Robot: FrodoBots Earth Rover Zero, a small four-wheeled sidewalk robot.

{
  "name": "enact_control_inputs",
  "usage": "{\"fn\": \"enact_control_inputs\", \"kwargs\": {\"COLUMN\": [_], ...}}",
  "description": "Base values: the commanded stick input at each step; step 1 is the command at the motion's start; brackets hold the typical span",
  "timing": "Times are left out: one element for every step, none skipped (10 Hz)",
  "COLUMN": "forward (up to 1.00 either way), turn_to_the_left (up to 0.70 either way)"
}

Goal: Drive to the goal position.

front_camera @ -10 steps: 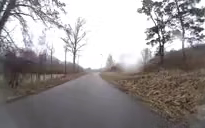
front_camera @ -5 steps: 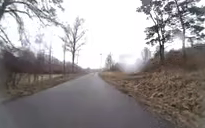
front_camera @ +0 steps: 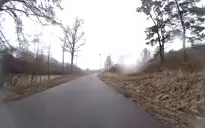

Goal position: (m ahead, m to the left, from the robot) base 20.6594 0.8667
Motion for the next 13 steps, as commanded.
{"fn": "enact_control_inputs", "kwargs": {"forward": [0.7, 0.7, 0.7, 0.7, 0.7, 0.7, 0.7, 0.7, 0.7, 0.7, 0.7, 0.7, 0.7], "turn_to_the_left": [0.0, 0.0, 0.0, 0.0, 0.0, 0.0, 0.0, 0.0, 0.0, 0.0, 0.0, 0.0, 0.0]}}
